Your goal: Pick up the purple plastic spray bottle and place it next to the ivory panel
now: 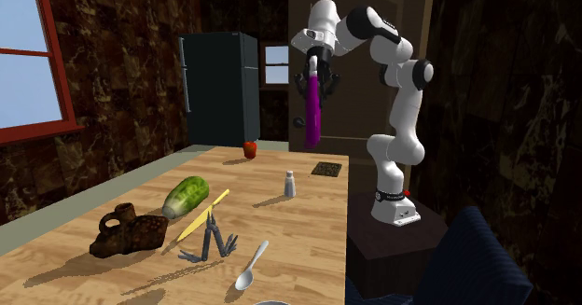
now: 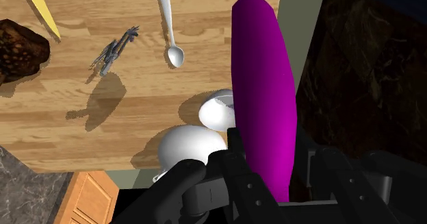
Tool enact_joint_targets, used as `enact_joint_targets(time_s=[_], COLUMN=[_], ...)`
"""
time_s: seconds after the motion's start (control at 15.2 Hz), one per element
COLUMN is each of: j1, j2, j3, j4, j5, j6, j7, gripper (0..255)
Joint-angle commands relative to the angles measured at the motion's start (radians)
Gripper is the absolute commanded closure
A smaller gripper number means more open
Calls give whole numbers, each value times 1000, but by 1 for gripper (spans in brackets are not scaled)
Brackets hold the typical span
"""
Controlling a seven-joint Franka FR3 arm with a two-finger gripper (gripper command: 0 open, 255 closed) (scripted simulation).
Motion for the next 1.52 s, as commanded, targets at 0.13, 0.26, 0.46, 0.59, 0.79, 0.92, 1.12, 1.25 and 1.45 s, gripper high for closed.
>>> enact_joint_targets(time_s=[0.13, 0.26, 0.46, 0.59, 0.79, 0.92, 1.12, 1.25, 1.45], j1=[-21, -32, -51, -64, -84, -98, -119, -133, -152], j2=[-121, -177, -256, -306, -376, -418, -476, -509, -553], j3=[-40, -63, -99, -125, -166, -195, -240, -272, -321], j4=[-99, -140, -190, -217, -249, -263, -275, -277, -271], j5=[-5, -12, -27, -40, -63, -81, -111, -133, -167], j6=[-40, -66, -110, -142, -194, -232, -290, -331, -393], j7=[-47, -71, -105, -128, -163, -186, -223, -248, -288], gripper=[255, 255, 255, 255, 255, 255, 255, 255, 255])
